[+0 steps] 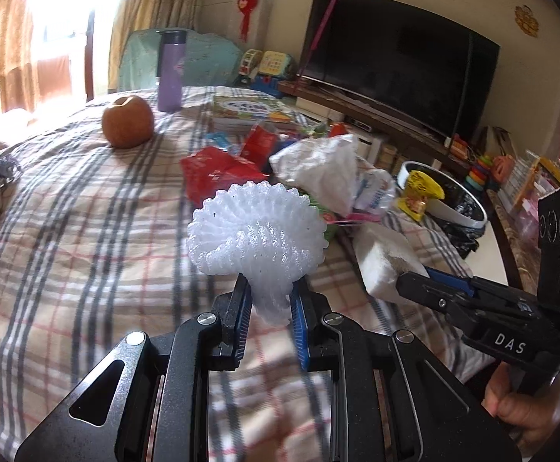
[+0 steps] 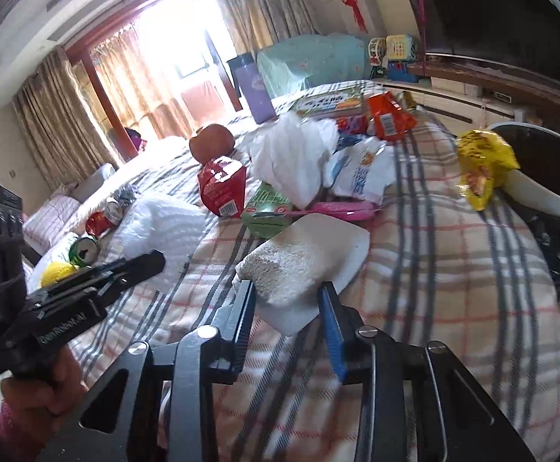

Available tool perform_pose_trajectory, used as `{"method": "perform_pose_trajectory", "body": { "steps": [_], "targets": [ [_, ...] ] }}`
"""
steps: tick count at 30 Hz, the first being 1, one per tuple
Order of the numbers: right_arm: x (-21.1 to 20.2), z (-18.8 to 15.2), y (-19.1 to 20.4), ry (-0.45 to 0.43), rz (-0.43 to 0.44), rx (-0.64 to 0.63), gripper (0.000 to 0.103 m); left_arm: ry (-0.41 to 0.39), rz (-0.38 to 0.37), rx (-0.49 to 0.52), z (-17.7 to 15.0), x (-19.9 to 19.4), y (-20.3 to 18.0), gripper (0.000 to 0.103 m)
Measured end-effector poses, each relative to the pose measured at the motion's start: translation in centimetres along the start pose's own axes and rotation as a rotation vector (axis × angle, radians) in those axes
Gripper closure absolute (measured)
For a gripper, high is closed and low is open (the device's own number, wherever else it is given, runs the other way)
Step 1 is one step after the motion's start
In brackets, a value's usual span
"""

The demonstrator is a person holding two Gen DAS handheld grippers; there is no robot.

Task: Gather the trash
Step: 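Grasp the white foam block with the right gripper while left holds the net, then carry the foam net and foam block over the black trash bin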

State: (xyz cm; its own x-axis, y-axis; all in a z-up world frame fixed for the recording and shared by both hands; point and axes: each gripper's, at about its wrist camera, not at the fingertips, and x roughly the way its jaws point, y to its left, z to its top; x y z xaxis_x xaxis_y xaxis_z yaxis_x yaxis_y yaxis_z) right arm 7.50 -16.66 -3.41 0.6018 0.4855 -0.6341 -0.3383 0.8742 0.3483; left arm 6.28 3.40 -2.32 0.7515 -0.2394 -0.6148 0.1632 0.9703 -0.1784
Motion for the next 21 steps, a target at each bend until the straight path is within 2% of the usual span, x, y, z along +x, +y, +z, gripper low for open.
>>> {"method": "perform_pose_trajectory", "body": {
  "steps": [8, 21],
  "targets": [
    [-4.0, -0.2, -2.4, -0.066, -0.038, 0.044, 0.070, 0.012, -0.082, 0.079, 0.2, 0.2, -4.5, 0.085],
    [-8.7, 0.3, -9.1, -0.153, -0.138, 0.154, 0.070, 0.062, -0.218, 0.185, 2.1, 3.1, -11.6, 0.085]
  ]
}}
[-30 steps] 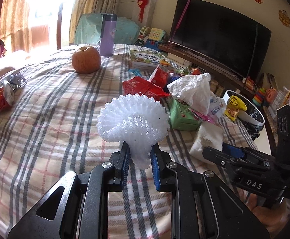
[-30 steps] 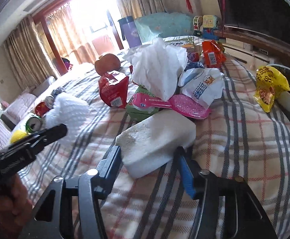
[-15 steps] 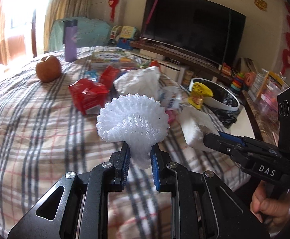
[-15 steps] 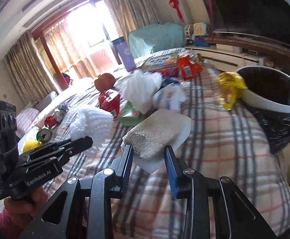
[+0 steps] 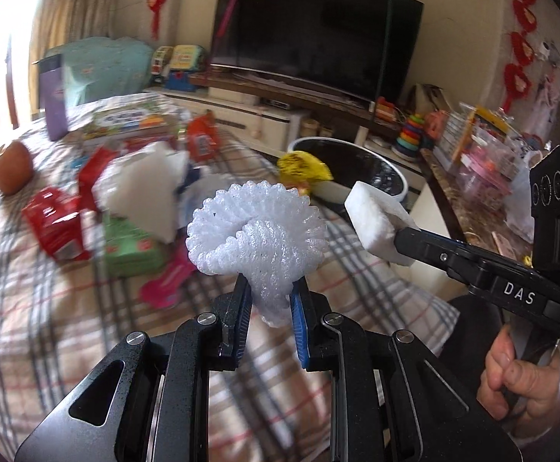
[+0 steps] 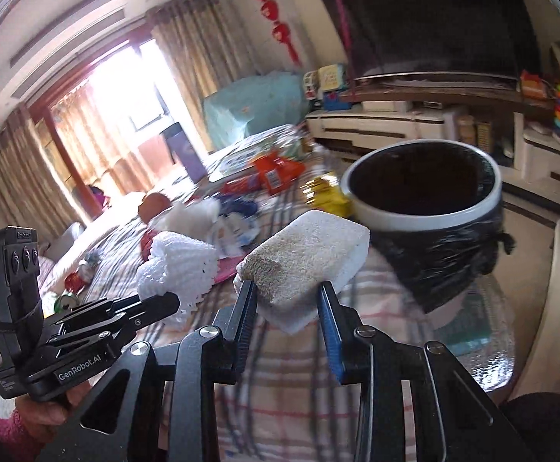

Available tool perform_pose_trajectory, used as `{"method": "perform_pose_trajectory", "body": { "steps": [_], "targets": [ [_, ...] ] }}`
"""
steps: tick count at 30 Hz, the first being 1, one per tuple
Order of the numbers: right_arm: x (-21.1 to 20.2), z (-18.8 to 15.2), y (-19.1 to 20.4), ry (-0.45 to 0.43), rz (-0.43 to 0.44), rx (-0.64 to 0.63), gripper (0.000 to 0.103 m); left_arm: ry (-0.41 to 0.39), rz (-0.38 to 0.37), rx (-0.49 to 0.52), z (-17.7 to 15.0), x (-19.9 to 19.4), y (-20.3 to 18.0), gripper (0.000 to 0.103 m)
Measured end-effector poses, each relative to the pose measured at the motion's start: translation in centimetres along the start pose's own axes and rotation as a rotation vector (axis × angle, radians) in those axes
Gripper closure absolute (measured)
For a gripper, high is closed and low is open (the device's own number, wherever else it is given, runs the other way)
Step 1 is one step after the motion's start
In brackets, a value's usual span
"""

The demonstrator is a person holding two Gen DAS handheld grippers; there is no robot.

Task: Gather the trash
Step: 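Carry the foam net and foam block over the black trash bin, then open both grippers to drop the net and block into the bin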

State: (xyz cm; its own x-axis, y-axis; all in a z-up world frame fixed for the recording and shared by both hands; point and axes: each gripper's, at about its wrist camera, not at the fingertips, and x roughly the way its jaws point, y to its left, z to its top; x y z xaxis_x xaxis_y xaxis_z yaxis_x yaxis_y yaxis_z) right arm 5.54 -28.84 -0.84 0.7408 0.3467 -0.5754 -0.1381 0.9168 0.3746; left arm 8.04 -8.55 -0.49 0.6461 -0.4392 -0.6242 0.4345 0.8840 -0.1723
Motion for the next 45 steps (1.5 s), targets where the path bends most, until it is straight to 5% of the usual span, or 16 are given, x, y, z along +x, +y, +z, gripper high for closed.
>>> {"method": "perform_pose_trajectory", "body": {
  "steps": [25, 45],
  "targets": [
    [0.2, 6.0, -9.7, -0.022, -0.064, 0.098, 0.070, 0.076, -0.098, 0.107, 7.1, 8.7, -7.1, 0.085],
    [4.0, 9.8, -14.1, 0.035, -0.049, 0.138, 0.067, 0.133, -0.106, 0.107, 12.1, 15.6, -8.0, 0.083]
  ]
}}
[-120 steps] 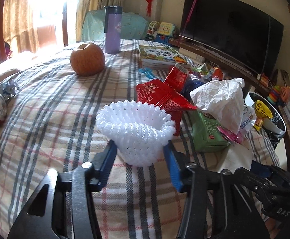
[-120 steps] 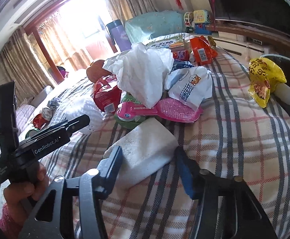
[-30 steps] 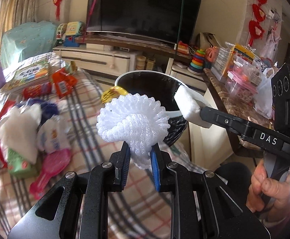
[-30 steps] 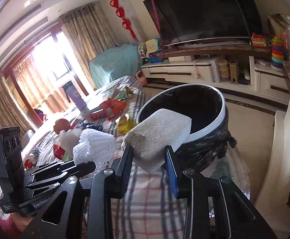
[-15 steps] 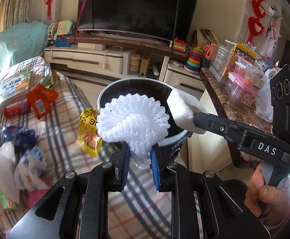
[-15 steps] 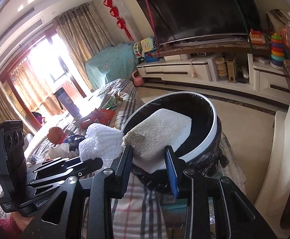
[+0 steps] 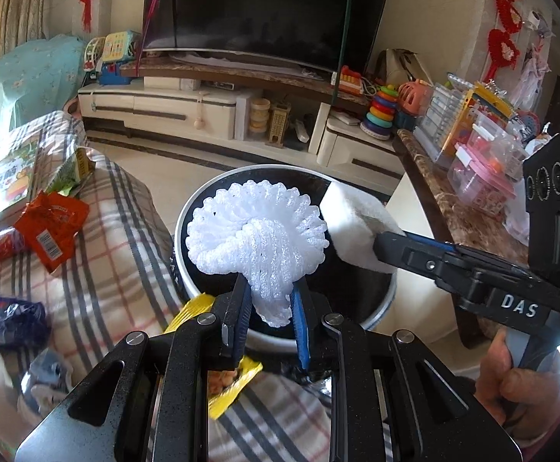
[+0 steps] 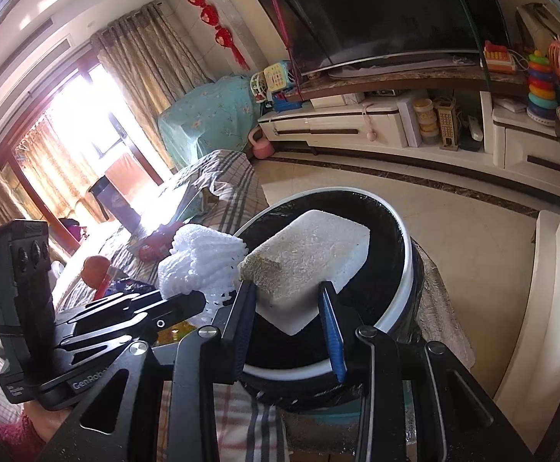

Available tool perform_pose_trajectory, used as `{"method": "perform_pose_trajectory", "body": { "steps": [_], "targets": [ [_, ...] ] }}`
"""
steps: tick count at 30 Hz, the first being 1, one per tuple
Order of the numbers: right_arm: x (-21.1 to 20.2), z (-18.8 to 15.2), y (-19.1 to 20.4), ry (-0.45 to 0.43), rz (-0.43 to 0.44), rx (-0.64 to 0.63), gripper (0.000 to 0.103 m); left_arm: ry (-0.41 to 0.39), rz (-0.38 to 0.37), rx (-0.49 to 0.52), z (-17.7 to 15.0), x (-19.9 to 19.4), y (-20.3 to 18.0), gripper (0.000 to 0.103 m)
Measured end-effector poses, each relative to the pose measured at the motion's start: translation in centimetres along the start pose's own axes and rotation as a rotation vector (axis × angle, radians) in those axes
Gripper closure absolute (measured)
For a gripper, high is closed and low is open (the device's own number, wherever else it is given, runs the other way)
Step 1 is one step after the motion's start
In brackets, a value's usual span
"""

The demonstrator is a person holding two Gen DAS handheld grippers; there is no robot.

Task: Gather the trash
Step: 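Open both grippers to drop the net and block into the bin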

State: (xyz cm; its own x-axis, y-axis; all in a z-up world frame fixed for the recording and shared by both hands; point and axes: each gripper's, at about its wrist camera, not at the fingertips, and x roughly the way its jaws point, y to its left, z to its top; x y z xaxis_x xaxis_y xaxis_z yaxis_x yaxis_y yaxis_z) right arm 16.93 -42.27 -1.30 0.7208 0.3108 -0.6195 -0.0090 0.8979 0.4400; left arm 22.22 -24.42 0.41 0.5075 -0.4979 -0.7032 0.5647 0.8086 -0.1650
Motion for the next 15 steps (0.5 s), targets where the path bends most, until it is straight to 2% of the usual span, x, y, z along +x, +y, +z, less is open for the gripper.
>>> {"method": "perform_pose_trajectory", "body": {
  "steps": [2, 3, 6, 11, 13, 15],
  "targets": [
    [0.3, 0.3, -0.3, 0.004, 0.007, 0.009, 0.064, 0.012, 0.007, -0.006, 0.2, 0.6, 0.2, 0.075],
    [0.4, 0.5, -0.4, 0.006, 0.010, 0.012, 0.063, 0.018, 0.014, -0.011, 0.3, 0.8, 0.3, 0.064],
    [0.7, 0.9, -0.7, 0.006, 0.008, 0.018, 0.058, 0.019, 0.020, -0.031, 0.3, 1.0, 0.7, 0.053],
    [0.4, 0.9, -0.9, -0.011, 0.027, 0.046, 0.040, -0.002, 0.042, -0.040, -0.1, 0.2, 1.2, 0.038],
    [0.2, 0.8, -0.9, -0.020, 0.030, 0.052, 0.038, -0.021, 0.054, -0.049, -0.6, -0.6, 1.4, 0.038],
    [-0.1, 0.6, -0.7, -0.032, 0.035, 0.059, 0.027, -0.040, 0.062, -0.062, -1.2, -1.6, 1.7, 0.034]
  ]
}}
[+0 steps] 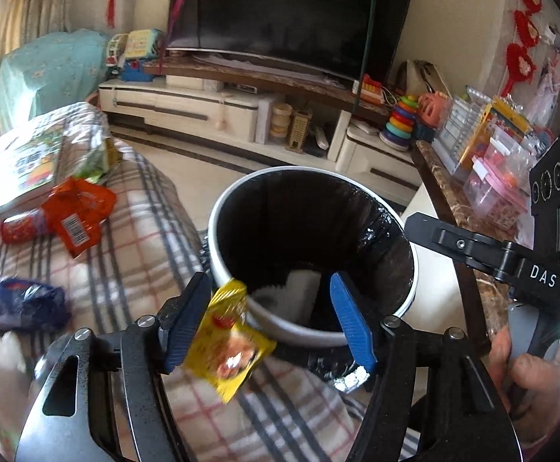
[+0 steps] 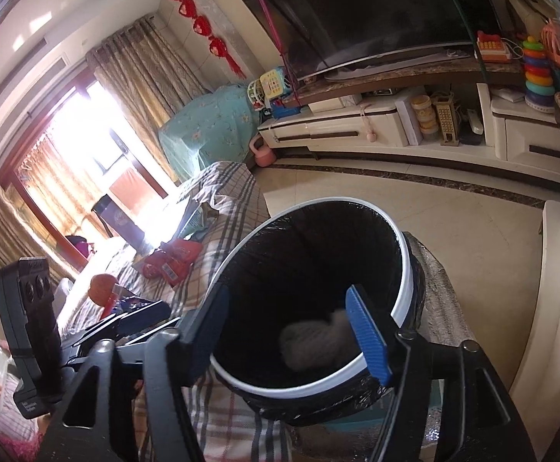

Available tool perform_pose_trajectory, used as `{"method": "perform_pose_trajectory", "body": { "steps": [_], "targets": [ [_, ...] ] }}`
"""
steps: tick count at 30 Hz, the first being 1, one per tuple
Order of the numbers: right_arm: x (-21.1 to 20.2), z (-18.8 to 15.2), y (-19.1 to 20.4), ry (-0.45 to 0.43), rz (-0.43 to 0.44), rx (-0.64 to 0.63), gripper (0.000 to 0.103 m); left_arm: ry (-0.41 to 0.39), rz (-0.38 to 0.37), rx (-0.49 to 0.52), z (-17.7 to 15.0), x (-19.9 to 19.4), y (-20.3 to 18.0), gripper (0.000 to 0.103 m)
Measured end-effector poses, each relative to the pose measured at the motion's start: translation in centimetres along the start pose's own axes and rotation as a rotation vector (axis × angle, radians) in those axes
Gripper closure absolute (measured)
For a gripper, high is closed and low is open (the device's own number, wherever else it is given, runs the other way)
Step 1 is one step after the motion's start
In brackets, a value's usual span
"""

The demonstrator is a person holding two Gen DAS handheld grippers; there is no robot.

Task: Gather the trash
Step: 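Open both grippers to drop the net and block into the bin, then grasp the yellow snack bag with the right gripper while left approaches the white tissue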

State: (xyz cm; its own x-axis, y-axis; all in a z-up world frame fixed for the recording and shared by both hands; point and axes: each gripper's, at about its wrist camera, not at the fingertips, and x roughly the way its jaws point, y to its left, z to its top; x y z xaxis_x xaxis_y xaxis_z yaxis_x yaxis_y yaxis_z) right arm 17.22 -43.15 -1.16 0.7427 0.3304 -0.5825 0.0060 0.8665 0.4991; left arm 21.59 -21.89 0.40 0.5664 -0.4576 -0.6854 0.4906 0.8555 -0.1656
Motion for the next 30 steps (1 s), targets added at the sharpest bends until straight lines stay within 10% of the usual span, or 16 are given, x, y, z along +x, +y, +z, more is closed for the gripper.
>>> {"method": "perform_pose_trajectory", "body": {
  "steps": [5, 30],
  "targets": [
    [-1.0, -1.4, 1.2, -0.039, -0.002, 0.003, 0.007, -0.042, 0.022, -0.004, -2.2, -2.5, 0.2, 0.027],
    [-0.4, -8.8, 8.7, -0.028, -0.053, -0.085, 0.005, -0.078, 0.111, -0.170, -11.2, -10.1, 7.4, 0.026]
  ]
}}
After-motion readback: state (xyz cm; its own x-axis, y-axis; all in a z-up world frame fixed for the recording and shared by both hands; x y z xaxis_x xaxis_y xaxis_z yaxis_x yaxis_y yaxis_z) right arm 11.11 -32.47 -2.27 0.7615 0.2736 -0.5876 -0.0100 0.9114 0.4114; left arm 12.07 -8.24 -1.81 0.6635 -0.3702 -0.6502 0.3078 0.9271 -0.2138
